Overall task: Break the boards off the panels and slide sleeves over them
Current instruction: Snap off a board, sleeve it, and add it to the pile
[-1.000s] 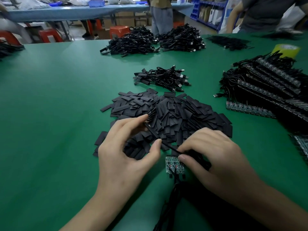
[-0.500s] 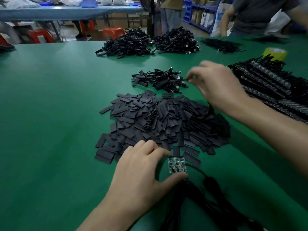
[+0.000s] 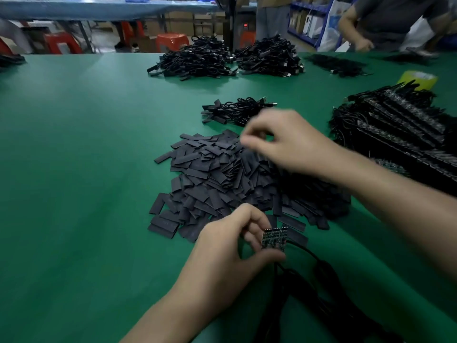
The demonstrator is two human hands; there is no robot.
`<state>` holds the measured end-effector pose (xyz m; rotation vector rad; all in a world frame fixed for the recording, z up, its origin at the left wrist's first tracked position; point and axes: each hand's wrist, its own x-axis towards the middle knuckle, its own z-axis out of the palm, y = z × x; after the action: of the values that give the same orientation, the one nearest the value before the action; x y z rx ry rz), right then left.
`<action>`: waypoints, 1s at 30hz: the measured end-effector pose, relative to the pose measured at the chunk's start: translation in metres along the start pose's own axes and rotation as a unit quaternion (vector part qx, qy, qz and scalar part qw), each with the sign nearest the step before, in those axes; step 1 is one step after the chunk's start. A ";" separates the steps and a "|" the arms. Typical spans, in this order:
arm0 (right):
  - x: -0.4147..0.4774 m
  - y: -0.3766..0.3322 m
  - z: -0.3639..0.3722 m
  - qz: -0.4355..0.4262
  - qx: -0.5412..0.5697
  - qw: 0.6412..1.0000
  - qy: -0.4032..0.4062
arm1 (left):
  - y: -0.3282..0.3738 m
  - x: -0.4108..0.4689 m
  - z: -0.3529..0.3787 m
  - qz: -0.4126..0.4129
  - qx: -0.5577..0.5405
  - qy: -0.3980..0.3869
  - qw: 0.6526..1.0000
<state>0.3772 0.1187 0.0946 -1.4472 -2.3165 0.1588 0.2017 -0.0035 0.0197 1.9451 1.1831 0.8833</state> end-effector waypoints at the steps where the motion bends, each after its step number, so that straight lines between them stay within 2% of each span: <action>1: -0.024 -0.002 0.000 0.014 0.031 0.999 -0.022 | 0.001 0.001 0.000 -0.016 -0.049 0.007 0.999; 3: -0.067 -0.003 -0.002 0.058 0.097 0.992 -0.052 | 0.000 0.003 0.000 -0.044 -0.132 0.024 0.990; 8: -0.124 -0.007 0.010 0.122 0.219 0.963 -0.099 | 0.003 0.005 0.004 -0.047 -0.231 0.084 0.968; 11: -0.133 -0.016 0.015 0.132 0.379 0.911 -0.095 | 0.007 0.004 0.004 -0.026 -0.238 0.109 0.965; 14: -0.137 -0.022 0.020 0.122 0.433 0.890 -0.069 | 0.008 0.003 0.004 -0.018 -0.224 0.127 0.966; 16: -0.141 -0.025 0.027 0.124 0.410 0.903 -0.027 | 0.008 0.001 0.006 -0.018 -0.199 0.127 0.972; 18: -0.144 -0.026 0.032 0.088 0.305 0.947 0.048 | 0.008 0.000 0.008 -0.015 -0.161 0.126 0.979; 20: -0.145 -0.025 0.033 0.032 0.197 0.973 0.112 | 0.009 0.000 0.009 -0.019 -0.154 0.121 0.980; 27: -0.149 -0.027 0.040 -0.010 0.117 0.971 0.209 | 0.011 -0.001 0.008 -0.067 -0.154 0.116 0.979; 30: -0.148 -0.027 0.040 -0.023 0.100 0.969 0.225 | 0.016 -0.003 0.012 -0.051 -0.153 0.097 0.982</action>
<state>0.3955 -0.0201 0.0260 -1.1843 -1.9031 0.0414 0.2174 -0.0143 0.0260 1.5655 1.1670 1.1467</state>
